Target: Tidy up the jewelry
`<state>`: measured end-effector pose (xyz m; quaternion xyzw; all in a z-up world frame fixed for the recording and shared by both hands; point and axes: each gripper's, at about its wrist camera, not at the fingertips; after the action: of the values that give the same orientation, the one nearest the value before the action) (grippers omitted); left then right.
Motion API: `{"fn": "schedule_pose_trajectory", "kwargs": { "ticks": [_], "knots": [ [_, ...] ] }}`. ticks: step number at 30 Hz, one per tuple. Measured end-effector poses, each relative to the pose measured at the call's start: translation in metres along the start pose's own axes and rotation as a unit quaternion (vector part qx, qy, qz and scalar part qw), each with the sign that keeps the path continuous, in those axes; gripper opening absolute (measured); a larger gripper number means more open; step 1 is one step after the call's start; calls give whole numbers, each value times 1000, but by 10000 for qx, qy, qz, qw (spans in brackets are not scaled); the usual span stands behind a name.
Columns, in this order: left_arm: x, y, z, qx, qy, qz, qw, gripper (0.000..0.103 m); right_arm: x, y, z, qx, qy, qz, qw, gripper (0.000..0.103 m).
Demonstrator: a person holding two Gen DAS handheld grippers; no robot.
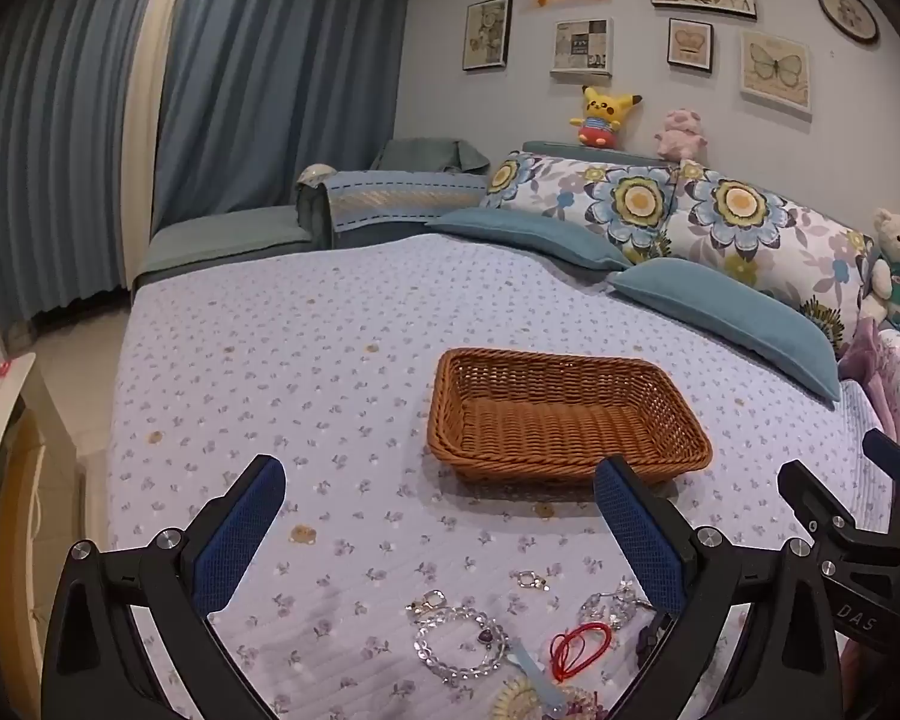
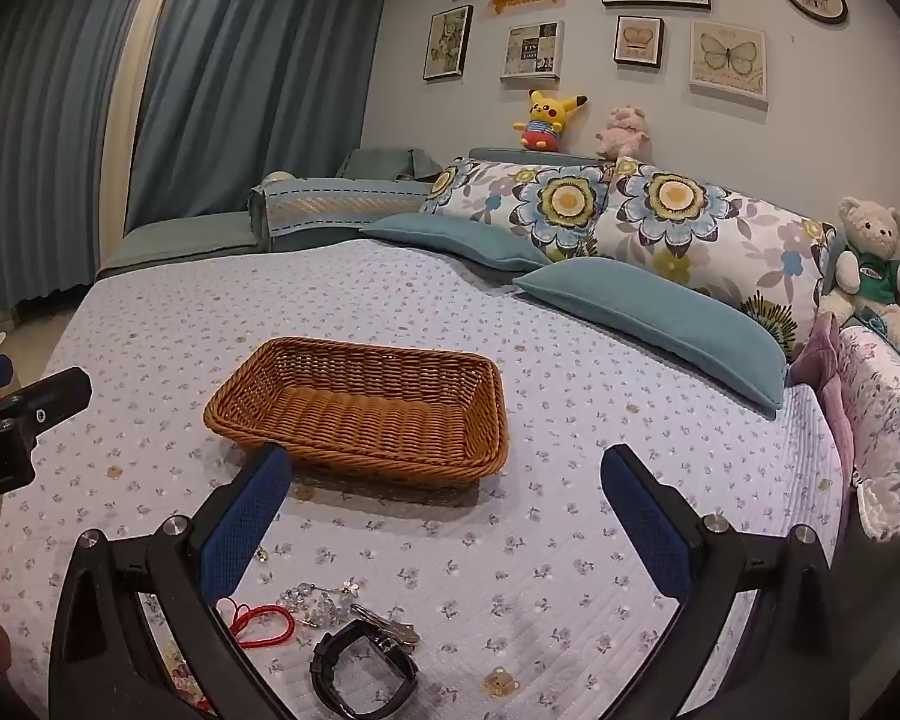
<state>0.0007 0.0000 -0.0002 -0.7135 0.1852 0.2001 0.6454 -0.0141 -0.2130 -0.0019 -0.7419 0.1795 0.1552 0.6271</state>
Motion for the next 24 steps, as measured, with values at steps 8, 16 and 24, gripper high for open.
{"fn": "schedule_pose_trajectory", "kwargs": {
  "ticks": [8,16,24],
  "knots": [
    [0,2,2,-7,2,-42,10000,102,0,-2,1,5,8,6,10000,103],
    [-2,2,2,-56,20,-43,10000,102,-2,-1,0,-3,-16,24,10000,103],
    [-2,2,3,-35,13,-46,10000,102,-1,-2,0,-2,-16,36,10000,103]
  ]
}}
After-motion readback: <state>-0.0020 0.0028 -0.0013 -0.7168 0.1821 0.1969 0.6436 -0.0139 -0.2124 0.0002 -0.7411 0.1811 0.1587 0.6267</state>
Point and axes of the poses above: each gripper's, at about its wrist camera, not at the fingertips, and x roughly the way its jaws point, z to its left, y to its underside, and after that the axes turned 3 degrees about z, right-handed
